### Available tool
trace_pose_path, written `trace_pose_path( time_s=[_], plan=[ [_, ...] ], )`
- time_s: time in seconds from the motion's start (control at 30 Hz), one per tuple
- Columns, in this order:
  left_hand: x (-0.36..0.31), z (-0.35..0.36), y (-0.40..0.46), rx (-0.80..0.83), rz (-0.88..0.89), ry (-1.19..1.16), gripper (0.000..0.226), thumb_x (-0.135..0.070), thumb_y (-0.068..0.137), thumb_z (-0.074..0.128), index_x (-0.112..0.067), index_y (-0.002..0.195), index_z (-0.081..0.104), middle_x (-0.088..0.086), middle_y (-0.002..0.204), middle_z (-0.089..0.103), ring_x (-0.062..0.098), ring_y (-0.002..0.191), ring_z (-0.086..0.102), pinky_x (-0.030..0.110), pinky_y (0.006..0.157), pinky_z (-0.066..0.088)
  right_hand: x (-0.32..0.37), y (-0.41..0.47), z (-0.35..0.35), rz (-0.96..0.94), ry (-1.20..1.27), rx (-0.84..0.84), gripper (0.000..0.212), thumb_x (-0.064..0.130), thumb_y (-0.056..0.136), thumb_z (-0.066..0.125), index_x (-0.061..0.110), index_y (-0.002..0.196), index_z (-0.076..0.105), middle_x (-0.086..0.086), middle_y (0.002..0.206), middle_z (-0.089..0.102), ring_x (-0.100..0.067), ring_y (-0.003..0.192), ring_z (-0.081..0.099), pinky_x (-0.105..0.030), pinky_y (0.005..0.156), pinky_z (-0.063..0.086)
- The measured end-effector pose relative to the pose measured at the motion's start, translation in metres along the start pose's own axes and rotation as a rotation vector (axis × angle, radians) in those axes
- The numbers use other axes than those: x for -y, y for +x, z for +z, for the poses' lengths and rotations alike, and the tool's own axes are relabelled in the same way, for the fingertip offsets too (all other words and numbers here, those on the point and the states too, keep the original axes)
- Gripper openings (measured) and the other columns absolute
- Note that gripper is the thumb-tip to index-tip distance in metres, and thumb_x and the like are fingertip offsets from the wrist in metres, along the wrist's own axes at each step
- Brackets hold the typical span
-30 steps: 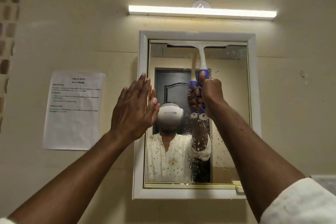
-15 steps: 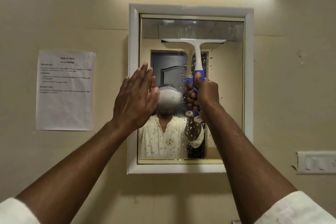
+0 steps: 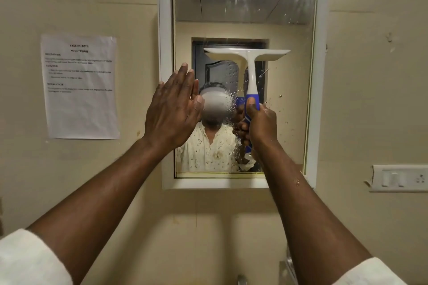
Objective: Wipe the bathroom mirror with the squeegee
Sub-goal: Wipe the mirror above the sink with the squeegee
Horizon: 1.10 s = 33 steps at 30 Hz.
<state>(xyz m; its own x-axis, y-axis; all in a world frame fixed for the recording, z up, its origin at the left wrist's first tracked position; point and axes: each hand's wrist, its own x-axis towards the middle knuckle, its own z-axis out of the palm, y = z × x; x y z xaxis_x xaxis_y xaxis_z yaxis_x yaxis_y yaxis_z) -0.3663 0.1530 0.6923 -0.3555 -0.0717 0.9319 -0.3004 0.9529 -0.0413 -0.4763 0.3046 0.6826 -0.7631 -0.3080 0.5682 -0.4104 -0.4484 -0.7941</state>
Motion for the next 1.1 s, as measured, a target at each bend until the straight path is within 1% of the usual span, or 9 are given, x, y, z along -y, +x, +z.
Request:
trace_pose_path(
  time_s=[0.13, 0.27, 0.33, 0.5, 0.67, 0.77, 0.83, 0.93, 1.1],
  plan=[
    [-0.001, 0.005, -0.010, 0.011, -0.013, -0.011, 0.064, -0.054, 0.095, 0.012, -0.023, 0.150, 0.010, -0.002, 0.160, 0.006, 0.012, 0.146, 0.005, 0.035, 0.117, 0.004, -0.005, -0.004, -0.002, 0.006, -0.004, 0.002, 0.031, 0.035, 0.098, 0.043, 0.007, 0.095, 0.057, -0.004, 0.063, 0.050, -0.010, 0.046, 0.043, -0.019, 0.041, 0.037],
    [-0.001, 0.009, -0.021, 0.027, -0.028, 0.001, 0.062, -0.053, 0.096, 0.016, -0.023, 0.151, 0.012, -0.002, 0.160, 0.006, 0.011, 0.146, 0.006, 0.033, 0.116, 0.002, -0.025, -0.020, -0.007, 0.048, 0.003, -0.013, 0.041, 0.035, 0.098, 0.043, -0.003, 0.104, 0.056, -0.005, 0.064, 0.047, -0.010, 0.044, 0.039, -0.018, 0.038, 0.031],
    [-0.001, 0.010, -0.026, 0.038, -0.033, -0.004, 0.063, -0.053, 0.096, 0.016, -0.022, 0.150, 0.013, -0.002, 0.160, 0.007, 0.012, 0.146, 0.007, 0.034, 0.116, 0.003, -0.035, -0.031, -0.010, 0.069, 0.011, -0.022, 0.041, 0.035, 0.098, 0.044, -0.004, 0.104, 0.055, -0.004, 0.063, 0.045, -0.010, 0.044, 0.038, -0.021, 0.039, 0.030],
    [-0.001, 0.012, -0.034, 0.063, -0.049, -0.009, 0.063, -0.053, 0.096, 0.015, -0.021, 0.151, 0.012, -0.001, 0.160, 0.006, 0.012, 0.146, 0.005, 0.036, 0.117, 0.005, -0.053, -0.052, -0.015, 0.084, -0.016, -0.035, 0.029, 0.036, 0.097, 0.045, 0.011, 0.086, 0.055, -0.001, 0.061, 0.048, -0.007, 0.042, 0.040, -0.017, 0.037, 0.033],
    [-0.005, 0.013, -0.044, 0.086, -0.064, -0.033, 0.066, -0.056, 0.095, 0.012, -0.021, 0.151, 0.012, -0.001, 0.160, 0.006, 0.013, 0.146, 0.005, 0.037, 0.117, 0.006, -0.069, -0.070, -0.024, 0.124, -0.011, -0.035, 0.032, 0.034, 0.097, 0.046, 0.004, 0.097, 0.058, -0.002, 0.061, 0.045, -0.007, 0.042, 0.039, -0.018, 0.037, 0.032],
    [-0.007, 0.015, -0.050, 0.089, -0.074, -0.038, 0.063, -0.053, 0.096, 0.016, -0.020, 0.150, 0.014, -0.001, 0.160, 0.007, 0.013, 0.146, 0.007, 0.040, 0.118, 0.009, -0.074, -0.078, -0.027, 0.135, -0.010, -0.031, 0.026, 0.034, 0.097, 0.045, 0.013, 0.099, 0.059, 0.000, 0.062, 0.045, -0.006, 0.041, 0.039, -0.019, 0.037, 0.033],
    [-0.008, 0.015, -0.054, 0.083, -0.081, -0.047, 0.062, -0.051, 0.096, 0.018, -0.020, 0.150, 0.016, -0.002, 0.160, 0.010, 0.013, 0.146, 0.010, 0.041, 0.118, 0.011, -0.077, -0.083, -0.028, 0.146, -0.016, -0.027, 0.025, 0.034, 0.097, 0.045, 0.014, 0.100, 0.059, 0.000, 0.061, 0.045, -0.006, 0.041, 0.039, -0.019, 0.037, 0.033],
    [-0.009, 0.017, -0.060, 0.092, -0.080, -0.049, 0.063, -0.052, 0.095, 0.015, -0.020, 0.150, 0.017, -0.001, 0.159, 0.011, 0.015, 0.145, 0.012, 0.041, 0.117, 0.011, -0.080, -0.088, -0.029, 0.159, -0.034, -0.034, 0.026, 0.035, 0.098, 0.044, 0.013, 0.093, 0.058, -0.002, 0.061, 0.044, -0.007, 0.041, 0.039, -0.019, 0.039, 0.033],
    [-0.008, 0.020, -0.068, 0.131, -0.068, -0.014, 0.067, -0.058, 0.094, 0.006, -0.022, 0.150, 0.012, -0.003, 0.160, 0.008, 0.013, 0.146, 0.008, 0.039, 0.117, 0.007, -0.082, -0.095, -0.029, 0.178, -0.011, -0.041, 0.024, 0.034, 0.097, 0.046, 0.020, 0.080, 0.054, -0.005, 0.063, 0.045, -0.010, 0.044, 0.039, -0.021, 0.040, 0.033]
  ],
)
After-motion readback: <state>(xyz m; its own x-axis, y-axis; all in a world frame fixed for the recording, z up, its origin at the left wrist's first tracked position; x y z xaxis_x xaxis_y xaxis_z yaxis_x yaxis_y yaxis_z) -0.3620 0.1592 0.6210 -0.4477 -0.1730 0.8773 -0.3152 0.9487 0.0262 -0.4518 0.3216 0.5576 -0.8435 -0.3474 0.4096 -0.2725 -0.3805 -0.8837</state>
